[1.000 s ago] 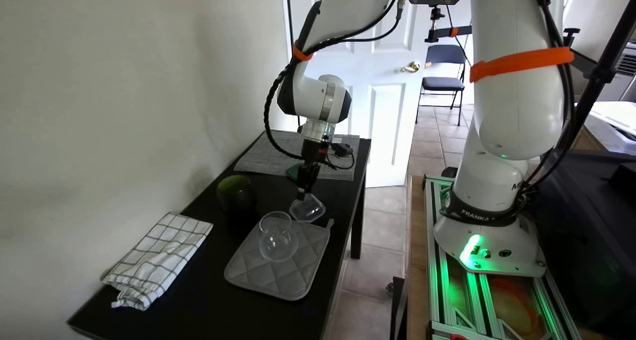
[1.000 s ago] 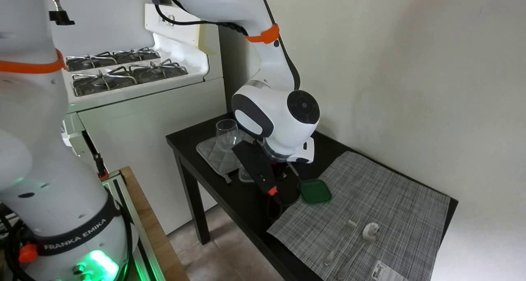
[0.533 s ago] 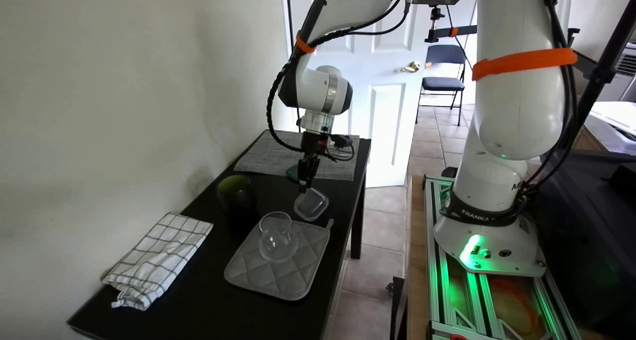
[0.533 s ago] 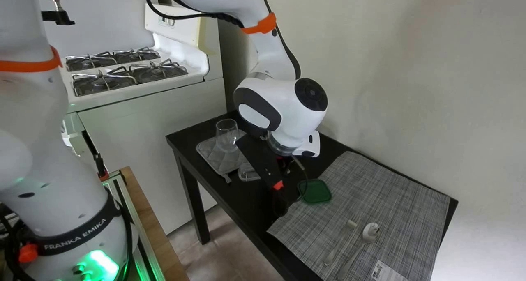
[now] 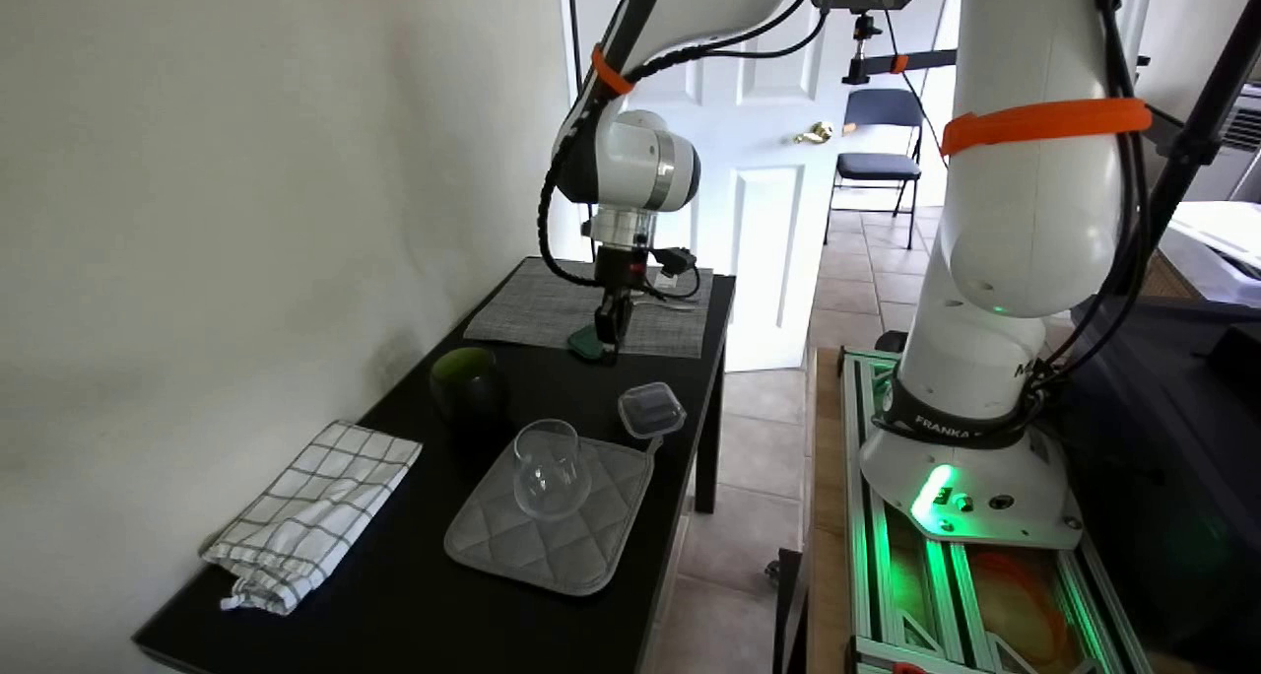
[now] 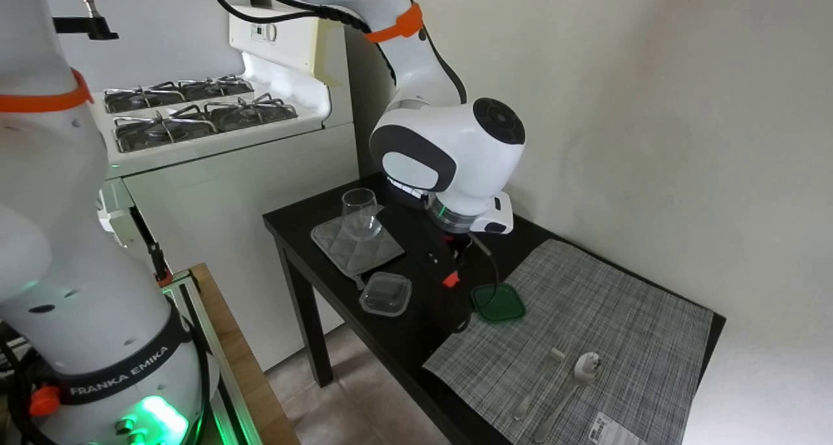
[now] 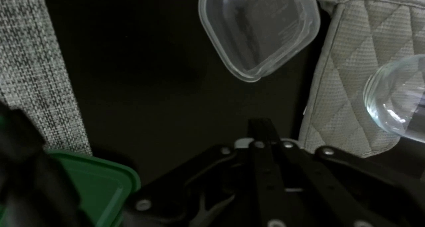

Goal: Turn the small lunchbox over

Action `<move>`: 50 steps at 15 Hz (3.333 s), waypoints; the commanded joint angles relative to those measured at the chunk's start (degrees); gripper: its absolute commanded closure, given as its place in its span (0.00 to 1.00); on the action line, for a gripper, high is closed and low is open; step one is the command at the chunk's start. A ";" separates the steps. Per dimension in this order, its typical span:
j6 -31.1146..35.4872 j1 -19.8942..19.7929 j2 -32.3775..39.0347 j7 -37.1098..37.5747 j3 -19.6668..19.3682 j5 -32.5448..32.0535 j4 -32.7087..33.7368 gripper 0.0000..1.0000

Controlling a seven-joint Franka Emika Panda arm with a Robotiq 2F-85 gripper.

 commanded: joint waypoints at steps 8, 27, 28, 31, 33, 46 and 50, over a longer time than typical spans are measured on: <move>-2.43 0.31 -6.45 8.31 -0.73 -13.20 -8.81 0.16; 17.91 3.16 -0.57 11.95 5.26 8.08 -12.66 0.00; 18.32 3.53 0.19 13.03 5.26 7.07 -12.66 0.00; 19.37 4.63 2.02 14.84 5.06 6.00 -12.67 0.00; 19.92 5.01 2.21 15.49 5.33 6.91 -12.58 0.00; 19.54 4.36 -0.40 17.18 5.34 8.36 -12.34 0.56; 18.31 4.06 -1.57 18.92 5.06 9.34 -11.81 0.35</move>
